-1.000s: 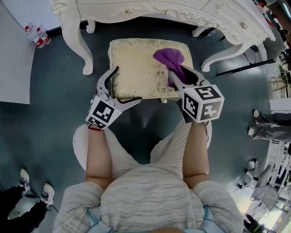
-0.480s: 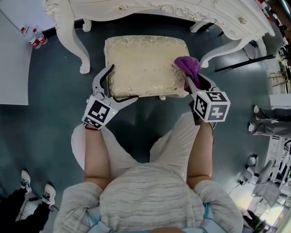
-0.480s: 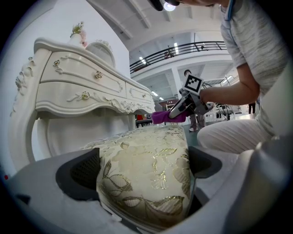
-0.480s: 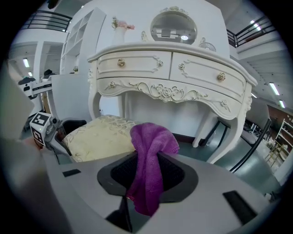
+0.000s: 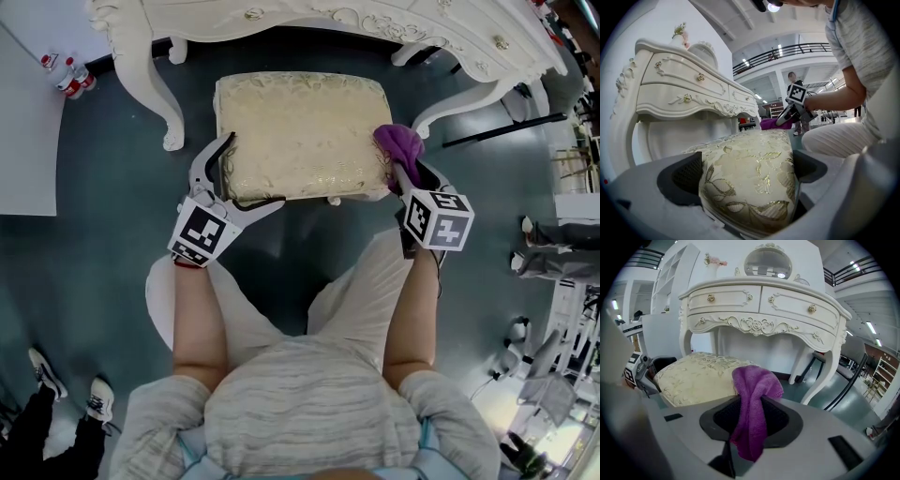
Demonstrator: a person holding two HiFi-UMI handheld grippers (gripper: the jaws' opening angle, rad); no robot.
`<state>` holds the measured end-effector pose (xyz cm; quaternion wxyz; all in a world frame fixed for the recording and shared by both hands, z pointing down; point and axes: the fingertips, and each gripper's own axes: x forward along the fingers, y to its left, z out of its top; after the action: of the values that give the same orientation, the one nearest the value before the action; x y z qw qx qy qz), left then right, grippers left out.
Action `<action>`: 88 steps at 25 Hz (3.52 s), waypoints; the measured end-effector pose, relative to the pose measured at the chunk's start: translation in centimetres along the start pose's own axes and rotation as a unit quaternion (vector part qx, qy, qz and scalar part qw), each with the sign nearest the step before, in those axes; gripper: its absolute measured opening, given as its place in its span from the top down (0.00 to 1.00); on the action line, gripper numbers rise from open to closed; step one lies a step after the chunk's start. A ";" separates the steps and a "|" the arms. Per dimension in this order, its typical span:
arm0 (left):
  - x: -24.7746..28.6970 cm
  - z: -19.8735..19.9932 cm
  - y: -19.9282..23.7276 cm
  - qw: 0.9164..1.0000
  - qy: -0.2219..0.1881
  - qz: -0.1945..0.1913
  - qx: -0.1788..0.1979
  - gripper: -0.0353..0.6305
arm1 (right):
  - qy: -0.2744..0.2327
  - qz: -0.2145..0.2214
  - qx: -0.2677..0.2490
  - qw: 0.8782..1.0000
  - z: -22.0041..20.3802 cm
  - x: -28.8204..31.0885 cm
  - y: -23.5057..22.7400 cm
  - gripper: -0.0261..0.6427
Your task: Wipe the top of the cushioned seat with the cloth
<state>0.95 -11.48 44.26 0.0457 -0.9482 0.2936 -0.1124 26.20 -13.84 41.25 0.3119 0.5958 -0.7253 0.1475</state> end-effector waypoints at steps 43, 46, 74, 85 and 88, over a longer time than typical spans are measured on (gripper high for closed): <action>0.0 0.1 -0.1 1.000 -0.003 -0.002 -0.001 0.06 | 0.001 0.092 -0.046 0.995 1.9 0.3 9.7 0.79; 0.0 0.1 0.0 1.000 -0.004 -0.003 0.000 0.06 | 0.000 0.099 -0.052 0.994 2.1 0.3 10.6 0.79; -0.5 0.4 0.0 1.000 -0.015 -0.020 -0.010 0.06 | -0.013 0.211 -0.116 0.970 4.3 0.0 21.9 0.79; -0.4 0.3 0.0 1.000 -0.009 -0.016 -0.006 0.06 | -0.017 0.247 -0.130 0.960 4.3 -0.6 24.6 0.79; -0.4 0.2 0.0 1.000 -0.007 -0.016 -0.003 0.06 | -0.018 0.247 -0.133 0.960 4.4 -0.6 25.0 0.79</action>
<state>0.70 -11.29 43.95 0.0434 -0.9536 0.2783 -0.1061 1.14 -9.77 41.47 0.3288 0.3535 -0.8686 0.1115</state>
